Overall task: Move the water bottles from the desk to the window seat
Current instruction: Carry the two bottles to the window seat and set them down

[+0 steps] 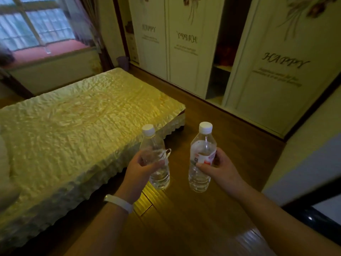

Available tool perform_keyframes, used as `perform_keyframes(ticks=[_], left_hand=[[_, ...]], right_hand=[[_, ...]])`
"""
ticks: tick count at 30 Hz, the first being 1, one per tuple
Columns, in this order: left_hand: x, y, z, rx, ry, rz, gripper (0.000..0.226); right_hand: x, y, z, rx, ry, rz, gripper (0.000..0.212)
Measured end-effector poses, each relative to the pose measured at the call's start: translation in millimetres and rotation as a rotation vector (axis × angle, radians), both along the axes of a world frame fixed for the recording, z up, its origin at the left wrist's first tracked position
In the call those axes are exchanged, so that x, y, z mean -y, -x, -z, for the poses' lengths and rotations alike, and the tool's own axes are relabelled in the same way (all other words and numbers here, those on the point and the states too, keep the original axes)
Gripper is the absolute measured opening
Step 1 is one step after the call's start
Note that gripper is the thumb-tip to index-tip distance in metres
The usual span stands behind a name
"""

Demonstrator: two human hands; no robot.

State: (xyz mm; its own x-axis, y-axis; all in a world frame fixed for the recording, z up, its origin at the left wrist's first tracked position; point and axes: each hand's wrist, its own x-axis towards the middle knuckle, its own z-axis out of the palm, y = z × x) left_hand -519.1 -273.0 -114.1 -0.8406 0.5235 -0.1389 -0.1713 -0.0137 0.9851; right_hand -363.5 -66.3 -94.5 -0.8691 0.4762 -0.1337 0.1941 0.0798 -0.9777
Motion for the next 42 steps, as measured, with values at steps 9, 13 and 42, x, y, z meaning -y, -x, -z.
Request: perform_keyframes(ticks=[9, 13, 42], left_hand=[[-121.5, 70.2, 9.6, -0.026, 0.016, 0.107, 0.048], [-191.9, 98.3, 2.8, 0.006, 0.016, 0.097, 0.039], [-564.7, 408.7, 14.5, 0.076, 0.013, 0.187, 0.044]], right_hand=[[-111.7, 65.7, 18.3, -0.013, -0.024, 0.144, 0.051], [-178.1, 101.4, 24.8, -0.041, 0.005, 0.157, 0.052], [-529.5, 382.9, 24.3, 0.100, 0.045, 0.359, 0.058]])
